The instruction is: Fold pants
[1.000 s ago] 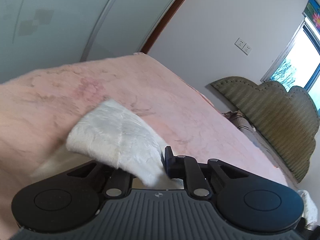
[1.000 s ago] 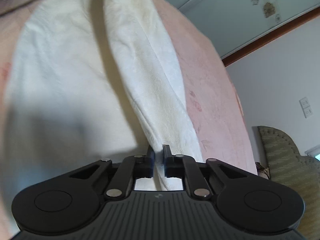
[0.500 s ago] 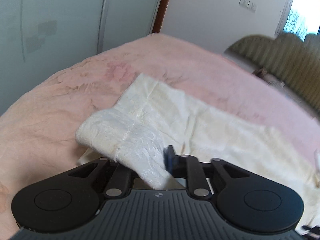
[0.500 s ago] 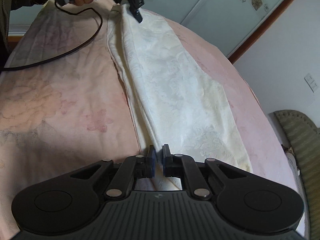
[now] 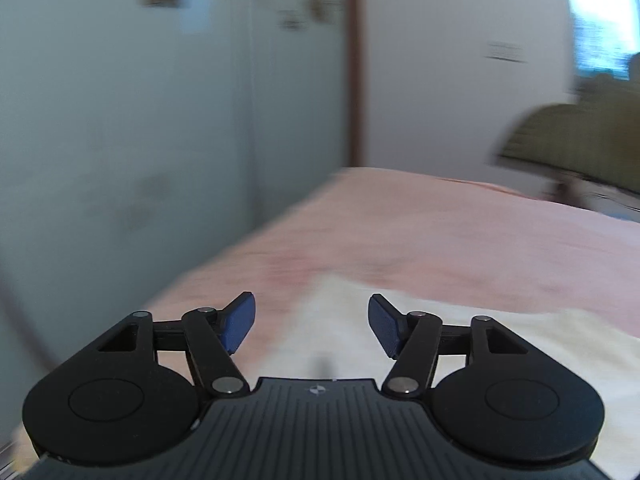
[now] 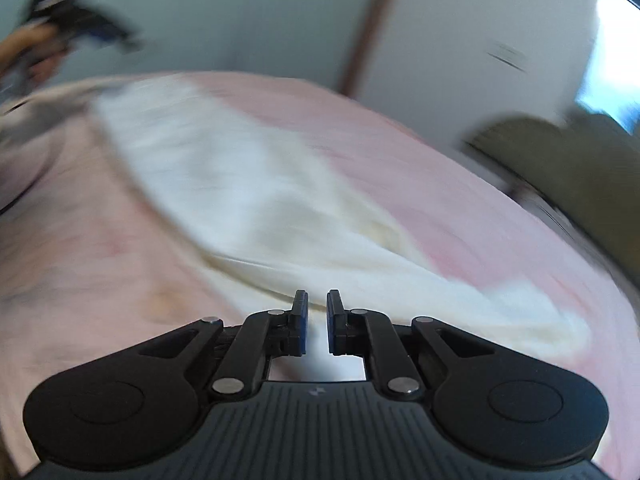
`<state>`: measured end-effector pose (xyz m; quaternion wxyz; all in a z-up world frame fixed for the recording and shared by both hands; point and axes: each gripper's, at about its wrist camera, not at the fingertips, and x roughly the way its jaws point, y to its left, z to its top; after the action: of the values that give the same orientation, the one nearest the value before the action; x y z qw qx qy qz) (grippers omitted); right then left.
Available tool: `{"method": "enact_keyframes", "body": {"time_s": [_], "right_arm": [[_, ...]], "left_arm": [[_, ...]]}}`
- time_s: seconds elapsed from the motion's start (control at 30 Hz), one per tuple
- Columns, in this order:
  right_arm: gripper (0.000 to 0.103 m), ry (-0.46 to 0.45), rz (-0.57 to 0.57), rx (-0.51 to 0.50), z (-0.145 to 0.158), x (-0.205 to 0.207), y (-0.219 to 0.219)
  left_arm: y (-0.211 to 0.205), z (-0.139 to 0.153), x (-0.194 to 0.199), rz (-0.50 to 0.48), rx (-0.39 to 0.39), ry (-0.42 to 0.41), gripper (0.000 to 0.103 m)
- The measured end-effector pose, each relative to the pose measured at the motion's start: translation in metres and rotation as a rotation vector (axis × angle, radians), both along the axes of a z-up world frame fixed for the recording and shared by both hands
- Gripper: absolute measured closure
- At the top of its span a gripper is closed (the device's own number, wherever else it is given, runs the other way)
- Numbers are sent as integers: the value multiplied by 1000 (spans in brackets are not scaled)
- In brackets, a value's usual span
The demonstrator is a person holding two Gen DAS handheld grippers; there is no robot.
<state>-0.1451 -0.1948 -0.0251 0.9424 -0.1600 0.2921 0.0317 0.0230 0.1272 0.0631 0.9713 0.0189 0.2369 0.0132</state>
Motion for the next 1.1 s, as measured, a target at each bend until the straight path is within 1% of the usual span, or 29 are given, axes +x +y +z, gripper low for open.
{"method": "enact_keyframes", "body": {"time_s": [0.07, 0.1, 0.17, 0.2, 0.23, 0.27, 0.3, 0.33, 0.37, 0.4, 0.43, 0.5, 0.57, 0.63, 0.67, 0.7, 0.73, 0.8, 0.87, 0.9, 0.97, 1.03, 1.07, 1.1], "right_arm": [[94, -34, -210, 62, 0, -6, -43], [94, -32, -325, 96, -3, -12, -67], [94, 12, -495, 150, -18, -22, -104], [94, 49, -559, 174, -27, -28, -118], [94, 70, -594, 191, -35, -35, -127], [94, 34, -591, 229, -36, -45, -131], [93, 32, -618, 271, -36, -51, -133], [93, 20, -635, 276, -33, -54, -133], [93, -2, -649, 255, -30, -55, -130], [93, -19, -652, 241, -24, -54, -130], [93, -36, -648, 238, -18, -49, -130], [93, -80, -623, 262, -1, -30, -132], [93, -125, -589, 275, 14, -3, -131], [89, -144, -539, 268, 24, 32, -127], [84, -139, -529, 263, 25, 55, -127], [74, -129, -530, 265, 25, 75, -128], [59, -110, -535, 275, 22, 97, -130], [41, -68, -566, 289, 13, 139, -136], [41, -29, -612, 266, 2, 173, -142], [41, 1, -642, 239, -6, 190, -146], [41, 53, -705, 222, -19, 214, -156], [41, 104, -743, 254, -30, 230, -167], [39, 107, -749, 277, -32, 234, -171], [40, 108, -740, 282, -33, 237, -173]], "left_arm": [[-35, -4, -3, -151, 6, 12, 36], [-53, -7, -6, -228, 13, 22, 36], [-94, -17, -16, -407, 22, 54, 36], [-113, -22, -22, -504, 25, 71, 36], [-132, -27, -29, -599, 30, 87, 36], [-149, -32, -37, -691, 38, 104, 36], [-166, -37, -46, -777, 47, 117, 36], [-180, -42, -53, -852, 54, 124, 36], [-193, -48, -62, -929, 65, 128, 36], [-205, -56, -71, -991, 80, 127, 35], [-216, -62, -77, -1026, 96, 125, 35], [-235, -73, -86, -1066, 119, 145, 37], [-243, -83, -88, -1108, 98, 175, 37], [-250, -92, -92, -1124, 89, 186, 37], [-255, -95, -95, -1121, 91, 181, 40], [-256, -98, -97, -1119, 94, 171, 42], [-258, -101, -99, -1120, 99, 159, 43], [-263, -101, -101, -1121, 98, 143, 45], [-261, -102, -100, -1121, 81, 136, 44], [-261, -103, -98, -1120, 70, 137, 44], [-262, -104, -94, -1125, 50, 137, 44], [-262, -105, -92, -1130, 36, 144, 44], [-262, -105, -92, -1131, 30, 147, 43], [-262, -104, -93, -1133, 27, 148, 42]]}}
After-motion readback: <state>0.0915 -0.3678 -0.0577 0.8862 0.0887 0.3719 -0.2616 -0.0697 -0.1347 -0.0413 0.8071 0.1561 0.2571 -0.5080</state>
